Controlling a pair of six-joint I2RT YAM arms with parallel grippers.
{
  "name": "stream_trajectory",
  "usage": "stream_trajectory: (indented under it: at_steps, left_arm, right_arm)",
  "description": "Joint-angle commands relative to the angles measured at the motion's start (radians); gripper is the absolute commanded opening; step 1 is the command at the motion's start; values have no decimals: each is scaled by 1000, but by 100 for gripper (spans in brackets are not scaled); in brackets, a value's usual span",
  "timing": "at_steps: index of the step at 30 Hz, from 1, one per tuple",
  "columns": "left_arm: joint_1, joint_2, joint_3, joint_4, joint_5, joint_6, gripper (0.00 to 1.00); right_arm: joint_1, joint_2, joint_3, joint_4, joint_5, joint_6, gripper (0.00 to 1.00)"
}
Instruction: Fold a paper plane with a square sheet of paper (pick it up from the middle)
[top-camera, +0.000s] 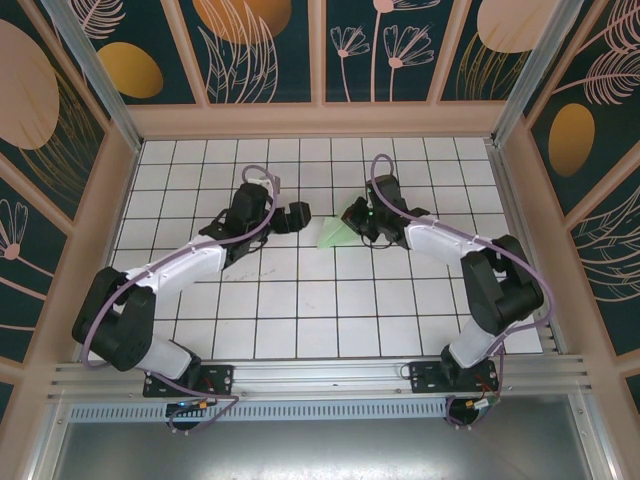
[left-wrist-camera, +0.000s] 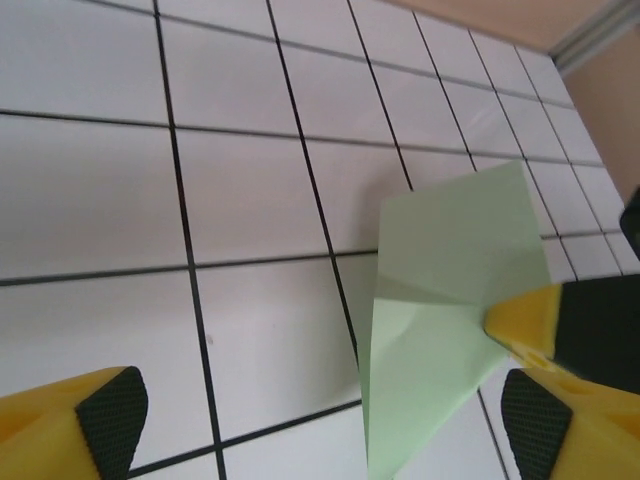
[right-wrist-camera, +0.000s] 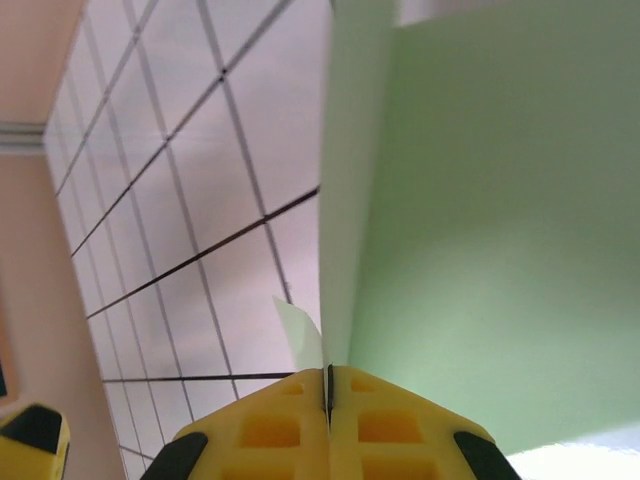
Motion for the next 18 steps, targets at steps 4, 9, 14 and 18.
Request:
stream_trajectory:
  at_steps: [4, 9, 14, 18]
  left_arm:
    - [-1, 41, -101, 331, 142, 99, 98]
    - [-9, 105, -125, 446, 260, 153, 98]
    - [-36, 144, -93, 388, 278, 246, 98]
    - [-61, 146, -162, 527, 279, 285, 95]
  right_arm:
    - [8, 34, 22, -118, 67, 184, 0]
    - [7, 53, 54, -240, 103, 264, 0]
    - [6, 51, 24, -281, 120, 371, 0]
    - [5, 44, 28, -327, 124, 417, 0]
